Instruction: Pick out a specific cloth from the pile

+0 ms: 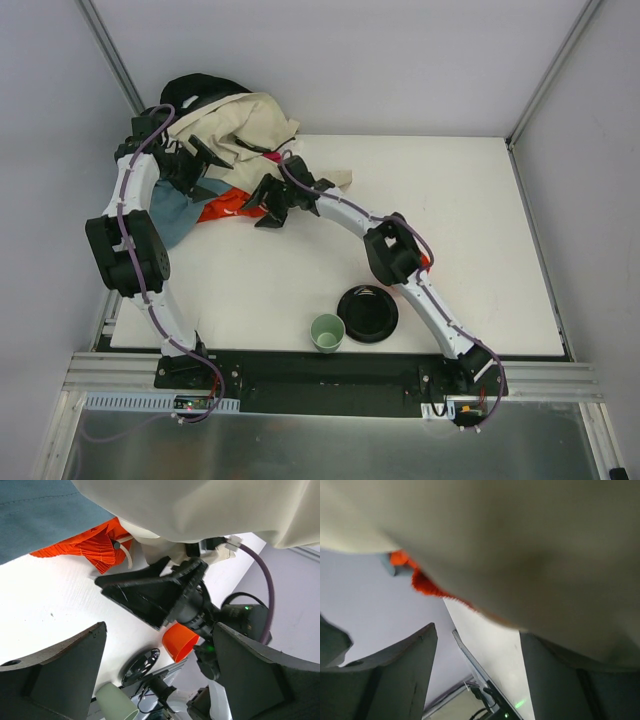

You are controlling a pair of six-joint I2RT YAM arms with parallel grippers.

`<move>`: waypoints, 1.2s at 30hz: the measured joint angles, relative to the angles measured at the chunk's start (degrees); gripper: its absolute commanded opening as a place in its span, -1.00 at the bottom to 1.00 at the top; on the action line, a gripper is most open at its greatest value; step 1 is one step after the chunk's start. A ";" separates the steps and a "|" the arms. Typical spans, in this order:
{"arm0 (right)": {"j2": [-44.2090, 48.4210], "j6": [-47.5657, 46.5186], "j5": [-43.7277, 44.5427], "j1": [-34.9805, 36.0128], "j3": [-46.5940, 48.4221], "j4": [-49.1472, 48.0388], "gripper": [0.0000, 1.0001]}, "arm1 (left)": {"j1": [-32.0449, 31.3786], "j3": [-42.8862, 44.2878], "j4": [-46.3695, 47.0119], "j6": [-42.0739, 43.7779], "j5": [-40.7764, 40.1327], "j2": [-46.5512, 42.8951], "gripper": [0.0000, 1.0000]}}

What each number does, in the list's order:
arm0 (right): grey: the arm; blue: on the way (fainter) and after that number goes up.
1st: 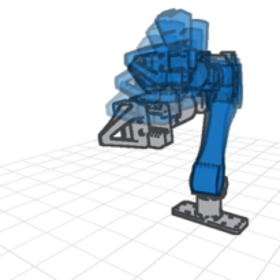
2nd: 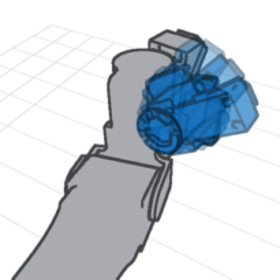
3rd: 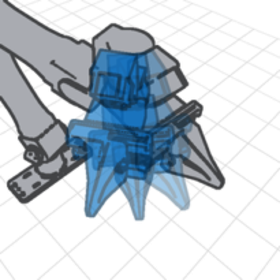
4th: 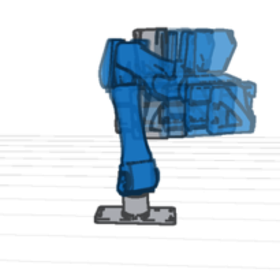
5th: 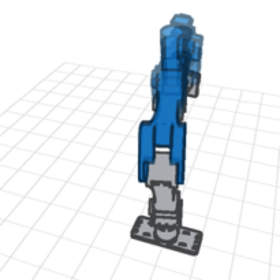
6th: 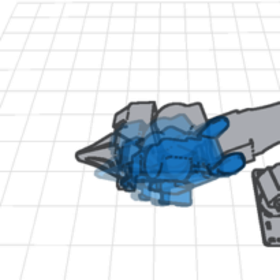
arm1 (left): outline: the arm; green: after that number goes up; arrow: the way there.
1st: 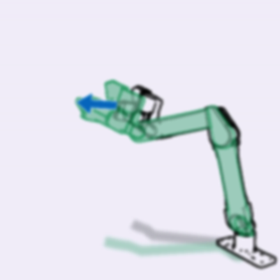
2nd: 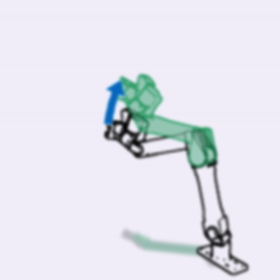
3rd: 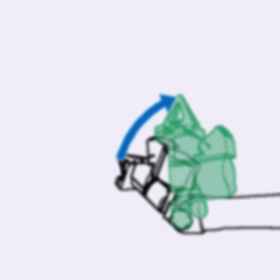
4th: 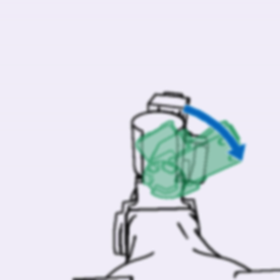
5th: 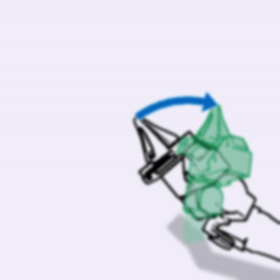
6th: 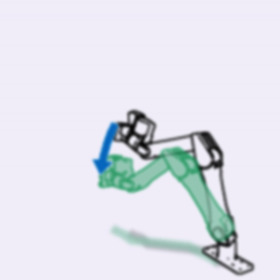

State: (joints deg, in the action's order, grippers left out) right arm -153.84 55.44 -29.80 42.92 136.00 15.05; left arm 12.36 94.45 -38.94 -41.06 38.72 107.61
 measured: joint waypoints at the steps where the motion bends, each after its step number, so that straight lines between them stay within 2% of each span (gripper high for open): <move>1: -0.87 0.96 0.68 0.13 0.52 -0.42 0.38 | 0.00 0.00 0.00 0.07 0.13 0.00 0.71; 6: -4.00 6.05 2.69 0.63 2.27 -3.56 0.30 | 0.00 0.00 -0.09 0.22 0.31 0.00 0.71; 8: -4.61 8.22 3.63 0.79 2.45 -5.09 0.21 | 0.00 -0.02 -0.11 0.24 0.33 0.00 0.71; 11: -6.51 11.78 4.68 0.94 4.17 -7.15 -0.06 | 0.00 -0.66 -0.07 0.46 0.35 -0.22 0.70; 13: -7.61 13.33 5.55 1.07 5.05 -8.00 -0.37 | 0.00 -1.44 -0.09 0.66 0.42 -0.50 0.70; 16: -8.52 15.15 6.91 1.27 5.31 -9.35 -0.98 | 0.00 -2.51 -0.42 1.05 0.74 -0.83 0.68; 22: -8.15 15.61 6.93 1.01 4.17 -11.19 -0.99 | 0.00 -3.85 -0.61 1.68 1.27 -1.86 0.67; 29: 0.61 9.99 6.36 -1.38 -6.36 -9.66 -0.99 | 0.00 -4.42 -0.76 1.95 0.85 -2.45 0.68; 36: 6.27 2.71 5.75 -5.60 -1.29 -1.95 -0.99 | 0.02 -4.39 -0.74 1.90 -1.42 -2.38 0.70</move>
State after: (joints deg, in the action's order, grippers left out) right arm -147.57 58.15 -24.05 37.32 134.72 13.10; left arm 12.38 90.06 -39.68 -39.16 37.30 105.23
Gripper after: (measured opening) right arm 0.044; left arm 0.843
